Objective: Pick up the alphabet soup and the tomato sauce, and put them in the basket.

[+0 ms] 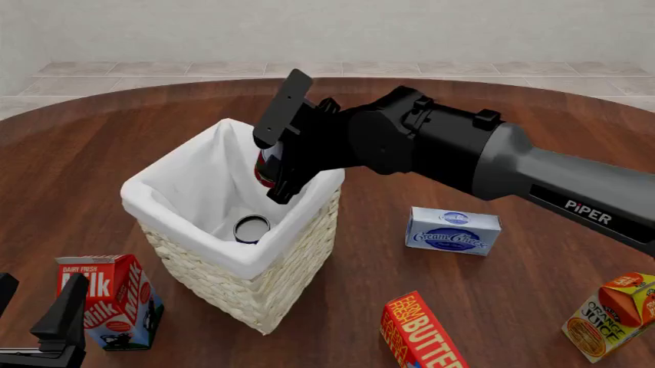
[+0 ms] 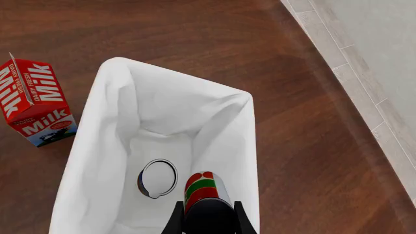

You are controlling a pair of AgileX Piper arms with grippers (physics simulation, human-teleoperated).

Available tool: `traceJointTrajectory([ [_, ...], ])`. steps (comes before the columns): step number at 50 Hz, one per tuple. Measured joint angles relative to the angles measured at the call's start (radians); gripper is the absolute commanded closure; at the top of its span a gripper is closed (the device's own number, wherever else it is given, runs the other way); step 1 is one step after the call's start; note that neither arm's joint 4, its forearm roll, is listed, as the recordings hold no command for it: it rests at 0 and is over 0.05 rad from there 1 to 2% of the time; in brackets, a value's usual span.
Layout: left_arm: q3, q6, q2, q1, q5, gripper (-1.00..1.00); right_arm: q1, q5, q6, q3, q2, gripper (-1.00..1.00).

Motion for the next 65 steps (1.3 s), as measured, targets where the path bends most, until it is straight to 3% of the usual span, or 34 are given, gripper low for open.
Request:
traceJointTrajectory([
  [21, 0.000, 0.000, 0.000, 0.000, 0.000, -1.00, 0.000, -0.011, 0.008, -0.009, 0.034, 1.00],
  [22, 0.000, 0.000, 0.000, 0.000, 0.000, -1.00, -0.002, -0.011, 0.008, -0.012, 0.037, -1.00],
  [65, 0.000, 0.000, 0.000, 0.000, 0.000, -1.00, -0.007, 0.011, 0.014, -0.043, 0.035, -1.00],
])
